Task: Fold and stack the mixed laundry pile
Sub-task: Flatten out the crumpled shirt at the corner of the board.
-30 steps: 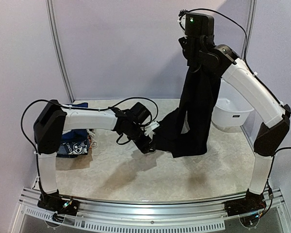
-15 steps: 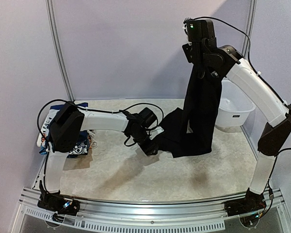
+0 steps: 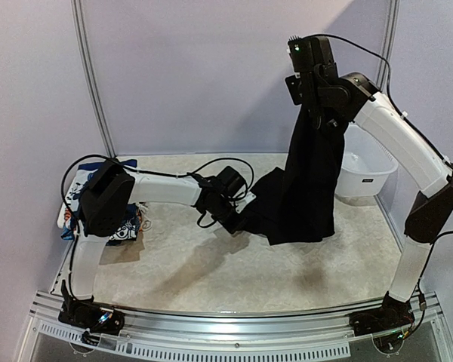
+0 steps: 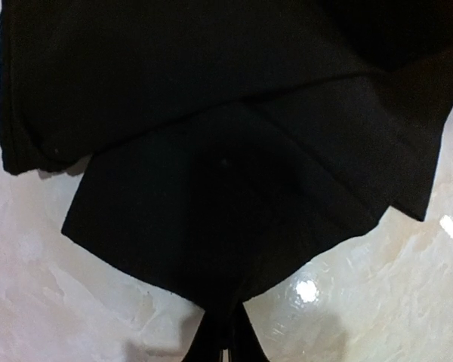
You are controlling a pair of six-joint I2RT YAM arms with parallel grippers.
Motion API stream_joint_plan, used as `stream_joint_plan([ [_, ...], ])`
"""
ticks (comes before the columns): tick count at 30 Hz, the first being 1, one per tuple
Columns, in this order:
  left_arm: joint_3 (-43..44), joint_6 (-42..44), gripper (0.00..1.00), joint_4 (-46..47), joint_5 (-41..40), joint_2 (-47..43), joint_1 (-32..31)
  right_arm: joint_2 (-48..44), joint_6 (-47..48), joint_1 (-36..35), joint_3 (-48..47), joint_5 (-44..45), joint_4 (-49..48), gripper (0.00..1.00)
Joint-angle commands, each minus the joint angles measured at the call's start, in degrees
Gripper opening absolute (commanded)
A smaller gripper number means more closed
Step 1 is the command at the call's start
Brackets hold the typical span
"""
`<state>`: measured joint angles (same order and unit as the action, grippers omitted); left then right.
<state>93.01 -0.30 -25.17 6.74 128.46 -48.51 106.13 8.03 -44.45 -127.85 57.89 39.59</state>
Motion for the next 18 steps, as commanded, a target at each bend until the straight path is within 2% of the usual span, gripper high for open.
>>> stream_joint_plan([
  [1,-5.8,-3.1,0.0,4.2,1.0,-7.4,0.7,-3.8,-3.8,0.5,1.8,-0.7,1.7,0.0],
  [5,-12.3,-4.1,0.0,4.3,-1.5,-20.5,0.9,-5.6,-6.5,0.8,4.2,-1.5,2.4,0.0],
  [10,-17.6,-4.4,0.0,0.2,-6.5,-37.1,1.2,-7.9,-10.8,0.9,7.4,-4.3,3.5,0.0],
  [14,-15.9,-3.4,0.0,-5.6,-11.2,-48.3,1.5,-9.4,-15.7,0.9,10.6,-7.6,4.6,0.0],
  [18,-10.6,-2.5,0.0,-10.7,-12.9,-56.2,1.6,-12.1,-22.1,0.9,17.6,-12.5,4.9,0.0],
])
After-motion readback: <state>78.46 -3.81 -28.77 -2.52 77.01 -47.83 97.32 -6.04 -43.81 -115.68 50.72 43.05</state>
